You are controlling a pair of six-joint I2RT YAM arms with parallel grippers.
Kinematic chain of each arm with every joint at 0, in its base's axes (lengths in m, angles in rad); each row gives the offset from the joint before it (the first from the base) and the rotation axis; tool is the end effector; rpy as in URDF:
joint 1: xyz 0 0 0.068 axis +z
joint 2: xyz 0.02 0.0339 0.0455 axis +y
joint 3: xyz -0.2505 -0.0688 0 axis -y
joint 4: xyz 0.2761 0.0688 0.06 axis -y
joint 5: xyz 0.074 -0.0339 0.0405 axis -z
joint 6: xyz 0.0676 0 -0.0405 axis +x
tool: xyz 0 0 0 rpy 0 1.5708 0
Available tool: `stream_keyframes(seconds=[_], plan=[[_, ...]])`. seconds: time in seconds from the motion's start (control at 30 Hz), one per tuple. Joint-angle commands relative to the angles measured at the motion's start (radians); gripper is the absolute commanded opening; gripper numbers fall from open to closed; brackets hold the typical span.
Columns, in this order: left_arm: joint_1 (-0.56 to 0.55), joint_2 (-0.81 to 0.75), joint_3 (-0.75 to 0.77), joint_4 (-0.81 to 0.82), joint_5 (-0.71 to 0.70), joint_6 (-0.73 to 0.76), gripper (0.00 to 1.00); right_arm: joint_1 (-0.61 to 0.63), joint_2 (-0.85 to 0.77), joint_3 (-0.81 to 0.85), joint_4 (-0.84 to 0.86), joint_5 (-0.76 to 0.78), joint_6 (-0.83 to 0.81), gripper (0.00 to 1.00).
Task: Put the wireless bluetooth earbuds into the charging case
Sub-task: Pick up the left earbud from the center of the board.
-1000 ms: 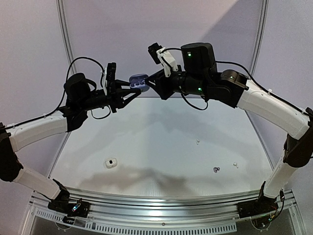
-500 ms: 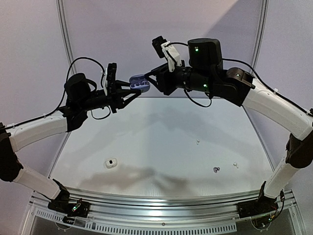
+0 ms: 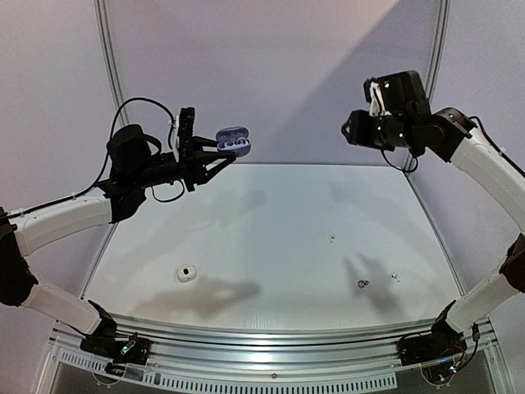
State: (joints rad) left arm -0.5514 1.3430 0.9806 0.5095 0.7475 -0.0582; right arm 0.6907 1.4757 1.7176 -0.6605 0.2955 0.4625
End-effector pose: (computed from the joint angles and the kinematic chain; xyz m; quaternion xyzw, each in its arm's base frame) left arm 0.2869 -0.2304 0.3339 0.4165 0.5223 -0.4390 0.6008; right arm 0.3028 0.2247 0.4309 -0.0148 0.8332 0.1903 0.5190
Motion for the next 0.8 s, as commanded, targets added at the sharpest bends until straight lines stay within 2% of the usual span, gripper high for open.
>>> stream_keyframes(seconds=[0.0, 0.17, 0.3, 0.47, 0.63, 0.77], plan=[[0.005, -0.027, -0.016, 0.005, -0.008, -0.011, 0.0, -0.062, 0.039, -0.114, -0.396, 0.047, 0.226, 0.45], [0.005, -0.022, -0.02, 0.002, -0.01, -0.015, 0.0, -0.062, 0.078, -0.286, -0.454, -0.127, 0.227, 0.5], [0.005, -0.019, -0.016, 0.011, -0.008, -0.015, 0.0, -0.062, 0.169, -0.39, -0.462, -0.242, 0.2, 0.45], [0.007, -0.025, -0.022, -0.001, -0.01, -0.013, 0.0, -0.065, 0.25, -0.428, -0.462, -0.261, 0.176, 0.4], [0.007, -0.028, -0.022, 0.001, -0.011, -0.011, 0.0, -0.1, 0.265, -0.482, -0.424, -0.283, 0.158, 0.34], [0.01, -0.029, -0.023, 0.001, -0.013, -0.008, 0.0, -0.108, 0.282, -0.518, -0.424, -0.32, 0.145, 0.34]])
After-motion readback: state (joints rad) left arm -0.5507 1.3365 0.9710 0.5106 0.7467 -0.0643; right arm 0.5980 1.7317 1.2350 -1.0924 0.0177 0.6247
